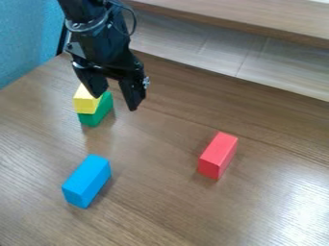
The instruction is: Put the yellow block on top of the blue
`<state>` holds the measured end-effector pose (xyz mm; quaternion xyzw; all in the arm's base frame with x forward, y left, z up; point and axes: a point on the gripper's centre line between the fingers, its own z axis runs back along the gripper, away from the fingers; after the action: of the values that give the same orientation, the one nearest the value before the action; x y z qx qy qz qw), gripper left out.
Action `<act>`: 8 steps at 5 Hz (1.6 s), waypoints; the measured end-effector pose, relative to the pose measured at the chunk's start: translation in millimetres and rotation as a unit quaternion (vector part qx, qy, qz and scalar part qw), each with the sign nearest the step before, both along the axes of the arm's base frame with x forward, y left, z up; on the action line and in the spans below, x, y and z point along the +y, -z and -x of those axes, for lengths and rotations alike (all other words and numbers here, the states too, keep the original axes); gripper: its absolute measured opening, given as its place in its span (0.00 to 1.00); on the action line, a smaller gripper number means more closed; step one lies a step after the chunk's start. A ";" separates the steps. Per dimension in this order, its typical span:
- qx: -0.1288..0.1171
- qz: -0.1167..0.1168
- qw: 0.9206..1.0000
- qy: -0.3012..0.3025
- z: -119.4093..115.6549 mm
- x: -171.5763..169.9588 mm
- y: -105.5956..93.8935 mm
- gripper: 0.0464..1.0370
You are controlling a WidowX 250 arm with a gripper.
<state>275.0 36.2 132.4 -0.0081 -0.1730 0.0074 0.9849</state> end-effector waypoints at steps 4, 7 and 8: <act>0.021 0.007 1.000 -0.016 -3.7 0.3 7.7 0.96; 0.020 0.003 0.994 -0.108 -29.4 54.1 3.8 0.96; 0.028 0.004 0.989 -0.147 -33.4 76.0 8.9 0.96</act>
<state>308.3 112.2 123.5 0.0138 -0.1449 0.1526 0.9775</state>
